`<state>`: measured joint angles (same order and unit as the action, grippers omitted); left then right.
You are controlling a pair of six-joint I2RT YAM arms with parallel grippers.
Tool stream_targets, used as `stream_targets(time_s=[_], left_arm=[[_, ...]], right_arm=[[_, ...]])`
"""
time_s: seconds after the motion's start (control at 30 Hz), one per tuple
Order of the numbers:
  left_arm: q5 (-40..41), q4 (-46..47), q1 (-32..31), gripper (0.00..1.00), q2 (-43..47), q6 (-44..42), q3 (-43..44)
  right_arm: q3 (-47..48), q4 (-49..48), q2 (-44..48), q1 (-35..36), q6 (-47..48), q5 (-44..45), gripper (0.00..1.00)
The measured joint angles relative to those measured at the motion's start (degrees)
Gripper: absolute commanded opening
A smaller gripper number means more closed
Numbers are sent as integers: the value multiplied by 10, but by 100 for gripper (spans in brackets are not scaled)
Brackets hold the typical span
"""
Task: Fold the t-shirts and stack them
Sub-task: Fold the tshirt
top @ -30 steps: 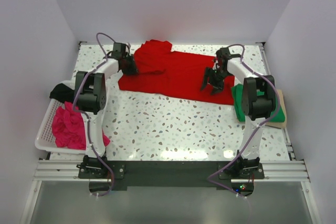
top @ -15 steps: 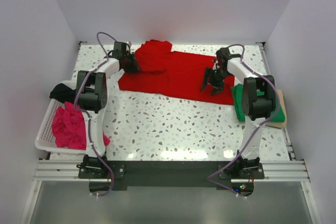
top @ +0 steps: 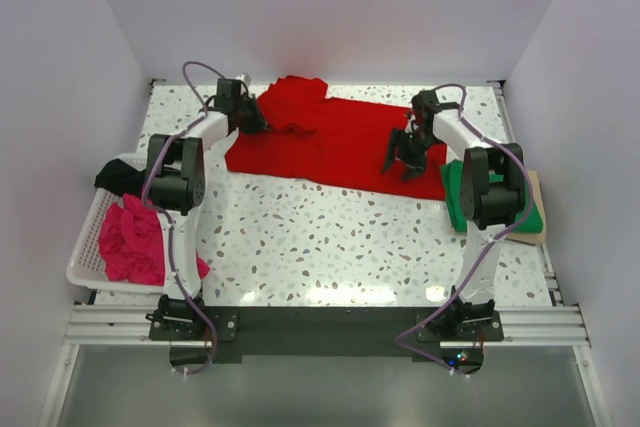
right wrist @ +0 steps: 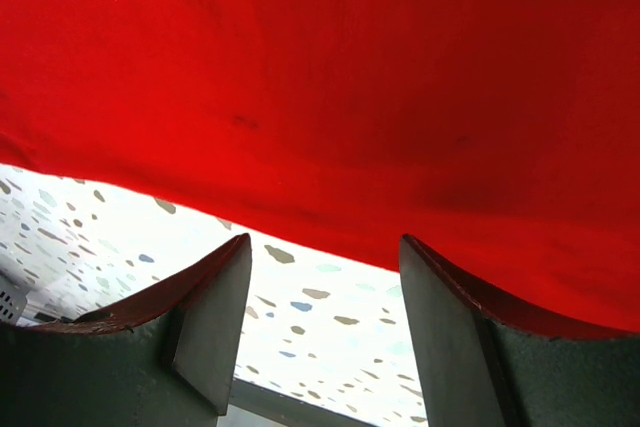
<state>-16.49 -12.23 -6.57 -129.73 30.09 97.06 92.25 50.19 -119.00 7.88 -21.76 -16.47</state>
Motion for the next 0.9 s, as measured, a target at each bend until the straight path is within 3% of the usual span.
stream_targets(time_s=[0.67,0.73,0.77,0.9], left_arm=[[-22,173,-7,0,-8,97,-5],[-11,191,-8,21,-8,106,-5],[-6,198,-9,36,-8,111,-5],[23,218,-11,55,-5,123,-7]], right_arm=[[17,10,-11,0,1,0,64],[17,10,-11,0,1,0,65],[17,11,-11,0,1,0,65],[20,13,-11,0,2,0,65]])
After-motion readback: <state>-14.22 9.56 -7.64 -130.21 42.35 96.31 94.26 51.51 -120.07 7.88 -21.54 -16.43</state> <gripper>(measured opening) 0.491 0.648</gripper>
